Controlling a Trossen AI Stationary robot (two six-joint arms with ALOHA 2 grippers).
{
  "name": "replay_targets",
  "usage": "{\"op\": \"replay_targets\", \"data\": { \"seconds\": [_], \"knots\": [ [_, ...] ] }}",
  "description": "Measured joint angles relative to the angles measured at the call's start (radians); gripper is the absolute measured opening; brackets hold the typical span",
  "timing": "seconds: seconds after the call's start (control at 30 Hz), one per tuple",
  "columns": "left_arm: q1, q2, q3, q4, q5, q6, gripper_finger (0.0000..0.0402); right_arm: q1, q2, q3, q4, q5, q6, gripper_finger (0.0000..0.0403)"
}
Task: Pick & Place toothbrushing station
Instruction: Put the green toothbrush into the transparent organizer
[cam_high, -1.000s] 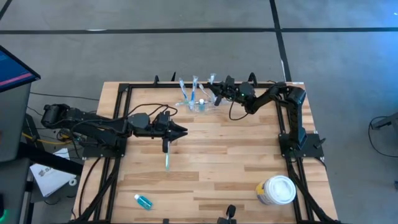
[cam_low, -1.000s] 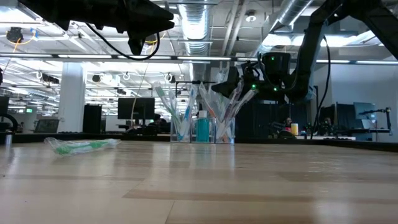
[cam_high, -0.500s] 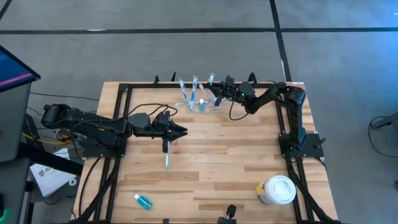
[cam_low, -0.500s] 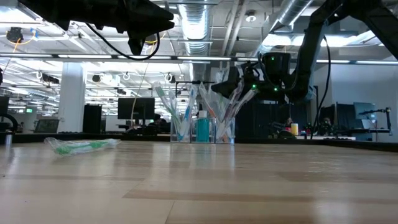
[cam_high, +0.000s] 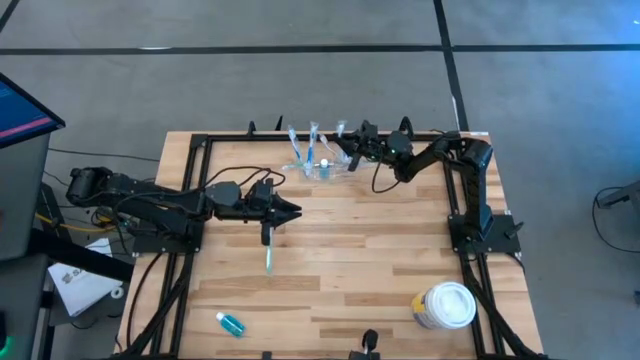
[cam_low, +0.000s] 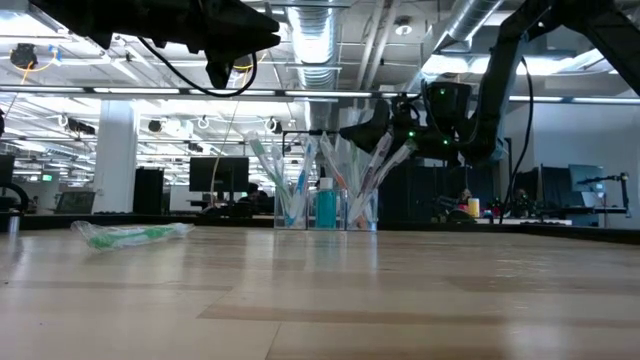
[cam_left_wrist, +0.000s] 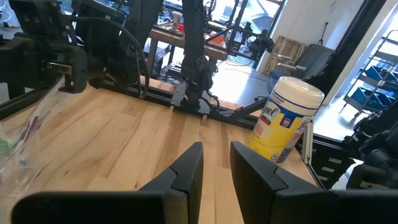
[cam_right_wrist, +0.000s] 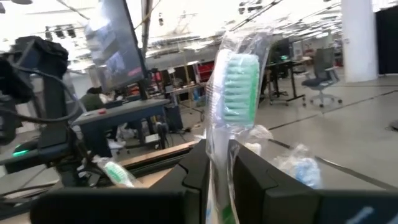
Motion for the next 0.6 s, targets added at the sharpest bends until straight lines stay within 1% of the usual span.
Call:
{"op": "replay_targets", "data": {
  "seconds": [0.1,0.2,0.5,0.6],
  "knots": [
    [0.000,0.000,0.000,0.000,0.000,0.000,0.0076,-0.002,0.000,0.000,0.007,-0.025,0.001,0.0048],
    [0.000,0.000,0.000,0.000,0.000,0.000,0.0076,-0.002,0.000,0.000,0.012,-0.038,0.001,0.0060],
    [0.000,0.000,0.000,0.000,0.000,0.000,0.0076,-0.002,0.000,0.000,0.010,-0.041,0.005,0.0140],
    [0.000,0.000,0.000,0.000,0.000,0.000,0.0076,-0.006,0.000,0.000,0.010,-0.041,0.019,0.0160]
  ]
}}
